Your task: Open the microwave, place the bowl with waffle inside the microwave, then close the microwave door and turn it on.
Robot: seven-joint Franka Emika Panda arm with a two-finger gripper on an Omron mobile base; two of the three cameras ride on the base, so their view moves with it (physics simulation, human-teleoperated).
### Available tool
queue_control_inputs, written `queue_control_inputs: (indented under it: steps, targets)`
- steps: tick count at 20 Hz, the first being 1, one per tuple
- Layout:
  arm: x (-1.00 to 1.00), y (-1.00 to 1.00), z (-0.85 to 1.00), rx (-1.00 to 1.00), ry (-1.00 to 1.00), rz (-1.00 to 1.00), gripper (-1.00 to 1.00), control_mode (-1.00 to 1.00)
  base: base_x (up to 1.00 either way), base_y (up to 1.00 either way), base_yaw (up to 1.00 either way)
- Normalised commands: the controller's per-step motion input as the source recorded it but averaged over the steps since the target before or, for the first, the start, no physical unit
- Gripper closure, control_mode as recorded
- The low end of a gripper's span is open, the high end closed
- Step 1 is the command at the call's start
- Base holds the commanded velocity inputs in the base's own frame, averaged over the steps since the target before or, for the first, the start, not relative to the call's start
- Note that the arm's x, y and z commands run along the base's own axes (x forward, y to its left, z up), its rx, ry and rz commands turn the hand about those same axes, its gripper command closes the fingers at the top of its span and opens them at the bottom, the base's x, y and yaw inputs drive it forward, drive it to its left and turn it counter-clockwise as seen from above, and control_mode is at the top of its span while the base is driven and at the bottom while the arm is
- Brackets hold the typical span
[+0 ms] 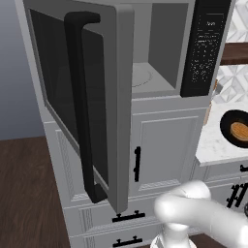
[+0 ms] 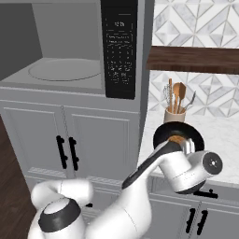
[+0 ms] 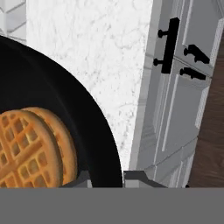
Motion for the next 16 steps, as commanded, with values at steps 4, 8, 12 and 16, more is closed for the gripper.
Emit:
queue_control_inputs:
  steps: [4,8,12,16]
  targets:
    - [-0.99,0.47,1.0,-0.08,-0.2,0.08,1.0,-1.0,0.0,0.0,0.0]
    - [-0.81,0.67,0.84,-0.05,-0.2,0.1,1.0,-1.0,0.0,0.0,0.0]
    - [-0.48,0.92,0.69,-0.03,-0.21,0.09,1.0,-1.0,0.0,0.0,0.0]
    - [-0.46,0.9,0.73,-0.03,-0.22,0.09,1.0,-1.0,0.0,0.0,0.0]
